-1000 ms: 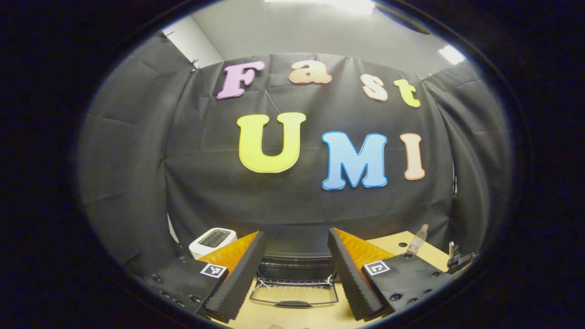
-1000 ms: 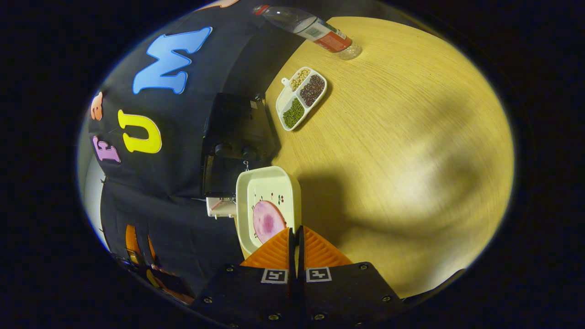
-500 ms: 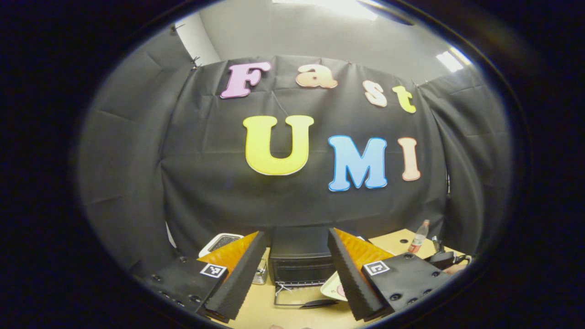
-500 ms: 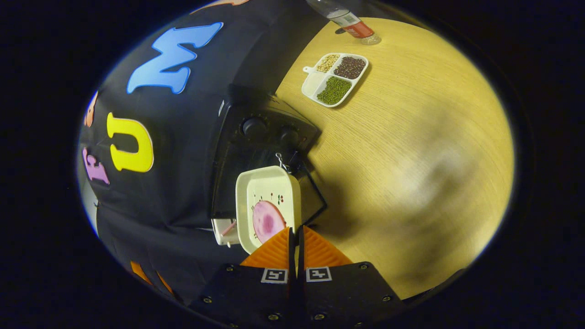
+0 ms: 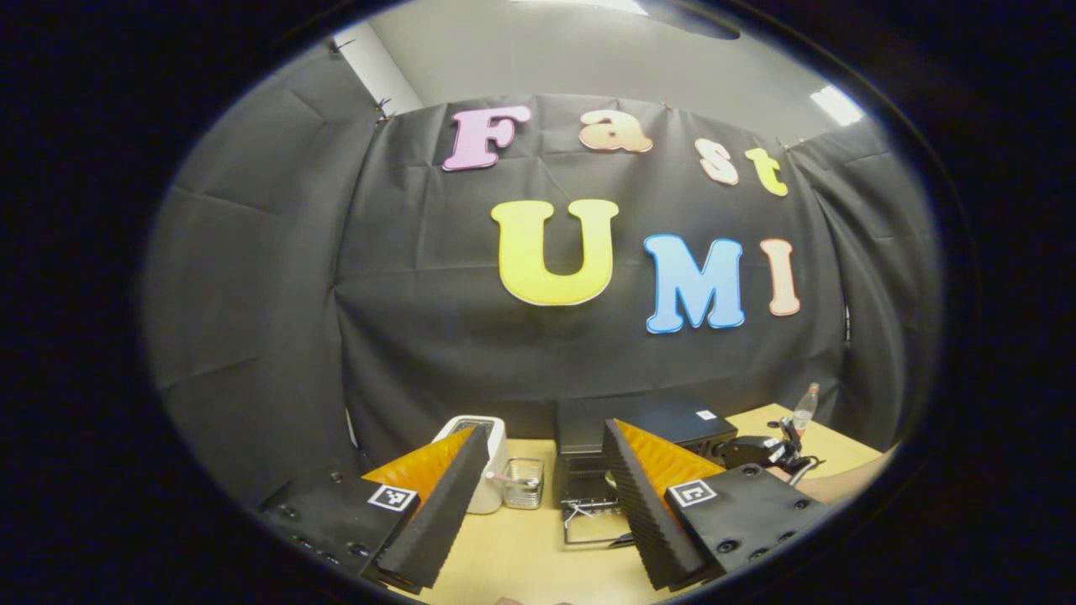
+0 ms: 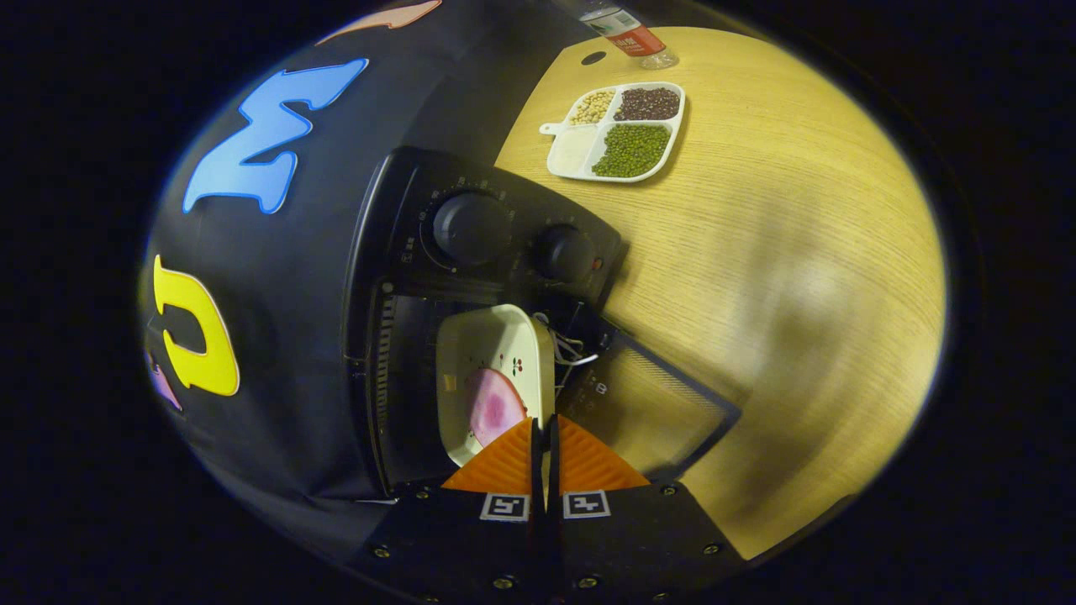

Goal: Open the electric oven with the left hand, put the food in, and close the electric oven.

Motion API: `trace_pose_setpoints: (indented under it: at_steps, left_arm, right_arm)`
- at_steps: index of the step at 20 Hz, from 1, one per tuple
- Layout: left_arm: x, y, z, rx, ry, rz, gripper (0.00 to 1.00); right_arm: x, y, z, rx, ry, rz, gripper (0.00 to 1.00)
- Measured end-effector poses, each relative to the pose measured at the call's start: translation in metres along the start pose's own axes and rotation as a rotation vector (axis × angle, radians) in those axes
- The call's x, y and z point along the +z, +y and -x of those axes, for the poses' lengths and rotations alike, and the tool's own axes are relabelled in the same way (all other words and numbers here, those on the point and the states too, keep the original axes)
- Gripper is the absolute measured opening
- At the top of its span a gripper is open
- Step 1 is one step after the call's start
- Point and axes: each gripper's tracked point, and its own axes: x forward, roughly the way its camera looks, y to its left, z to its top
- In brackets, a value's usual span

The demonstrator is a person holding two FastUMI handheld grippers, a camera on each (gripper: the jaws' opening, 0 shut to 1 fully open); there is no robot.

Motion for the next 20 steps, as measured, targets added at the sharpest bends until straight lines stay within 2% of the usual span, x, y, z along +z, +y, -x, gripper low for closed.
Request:
trace_pose_setpoints:
  at_steps: [2,4,5,6,8,11,12,14,16,17,19,20]
  left_arm:
    - [-0.008,0.012,0.004,0.022,0.025,-0.001,0.96]
    - [-0.016,0.022,0.004,0.045,0.051,-0.006,0.93]
    - [-0.019,0.026,0.006,0.056,0.064,-0.007,0.96]
    - [-0.021,0.031,0.007,0.066,0.07,-0.007,0.9]
    - [-0.023,0.035,0.006,0.078,0.08,-0.005,0.96]
    - [-0.028,0.033,0.004,0.088,0.093,-0.001,0.93]
    - [-0.027,0.031,0.002,0.085,0.093,0.001,0.96]
    - [-0.025,0.022,0.0,0.072,0.086,-0.004,0.93]
    - [-0.021,0.009,-0.004,0.049,0.075,-0.005,0.93]
    - [-0.022,0.001,-0.008,0.039,0.072,-0.005,0.96]
    - [-0.022,-0.014,-0.017,0.019,0.069,0.005,0.93]
    - [-0.021,-0.021,-0.021,0.011,0.068,0.011,0.93]
  right_arm:
    - [-0.005,0.012,-0.02,0.004,-0.035,-0.06,0.01]
    - [-0.007,0.02,-0.034,0.004,-0.08,-0.108,0.0]
    - [-0.006,0.026,-0.042,0.011,-0.104,-0.122,0.01]
    - [-0.006,0.031,-0.047,0.019,-0.121,-0.145,0.0]
    - [-0.006,0.04,-0.059,0.043,-0.149,-0.225,0.01]
    - [-0.013,0.048,-0.066,0.058,-0.156,-0.306,0.01]
    - [-0.017,0.05,-0.068,0.063,-0.145,-0.306,0.01]
    - [-0.024,0.054,-0.069,0.064,-0.116,-0.286,0.01]
    - [-0.024,0.058,-0.061,0.102,-0.116,-0.247,0.03]
    - [-0.024,0.058,-0.055,0.114,-0.118,-0.218,0.07]
    - [-0.026,0.045,-0.039,0.076,-0.097,-0.112,0.2]
    - [-0.026,0.041,-0.031,0.067,-0.085,-0.046,0.2]
